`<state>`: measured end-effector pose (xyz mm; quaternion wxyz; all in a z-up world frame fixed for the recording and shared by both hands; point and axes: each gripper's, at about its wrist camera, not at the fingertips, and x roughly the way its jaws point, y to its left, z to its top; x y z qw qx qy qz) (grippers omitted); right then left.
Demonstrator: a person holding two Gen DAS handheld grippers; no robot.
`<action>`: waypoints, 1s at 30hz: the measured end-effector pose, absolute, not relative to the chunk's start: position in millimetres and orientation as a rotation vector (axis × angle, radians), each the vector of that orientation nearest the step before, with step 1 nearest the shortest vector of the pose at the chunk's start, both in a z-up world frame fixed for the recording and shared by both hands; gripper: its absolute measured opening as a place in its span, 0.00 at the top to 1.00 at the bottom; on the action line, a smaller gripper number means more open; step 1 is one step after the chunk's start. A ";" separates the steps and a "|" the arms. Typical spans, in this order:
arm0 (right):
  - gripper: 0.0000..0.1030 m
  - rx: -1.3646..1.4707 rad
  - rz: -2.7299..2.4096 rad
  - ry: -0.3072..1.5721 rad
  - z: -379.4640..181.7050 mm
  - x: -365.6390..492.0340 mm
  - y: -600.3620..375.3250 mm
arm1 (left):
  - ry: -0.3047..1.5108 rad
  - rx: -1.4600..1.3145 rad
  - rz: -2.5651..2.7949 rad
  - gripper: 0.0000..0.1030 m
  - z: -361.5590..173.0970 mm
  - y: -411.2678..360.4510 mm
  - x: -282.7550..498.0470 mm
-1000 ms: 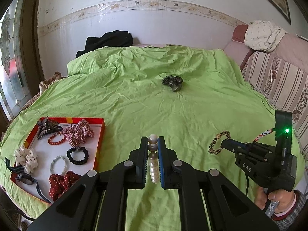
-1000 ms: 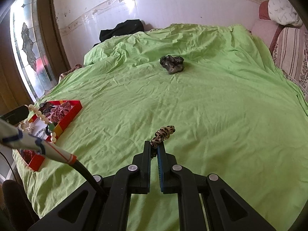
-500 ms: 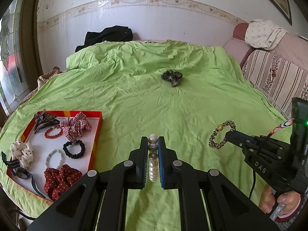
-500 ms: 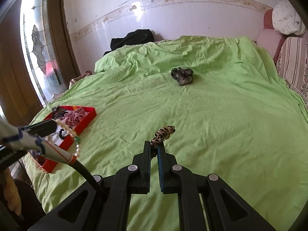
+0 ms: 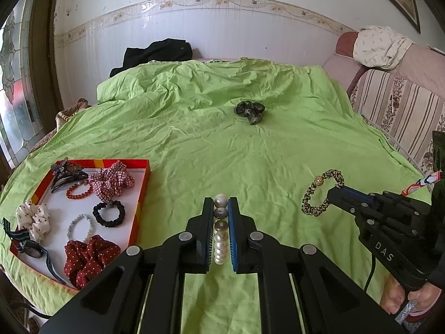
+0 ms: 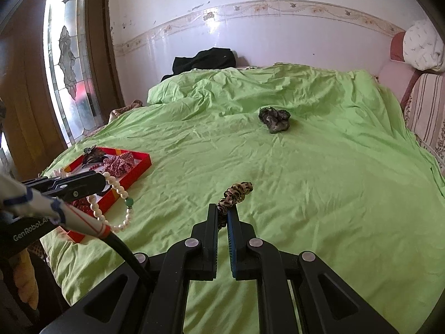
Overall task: Organize jewelry
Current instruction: 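Carry both held bracelets over the tray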
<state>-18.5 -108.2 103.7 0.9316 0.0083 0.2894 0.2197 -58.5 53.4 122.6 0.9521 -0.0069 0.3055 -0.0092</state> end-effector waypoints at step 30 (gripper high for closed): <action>0.93 0.021 0.389 0.620 131.1 -82.4 -71.7 | 0.597 -0.088 0.010 0.91 121.9 100.9 -91.7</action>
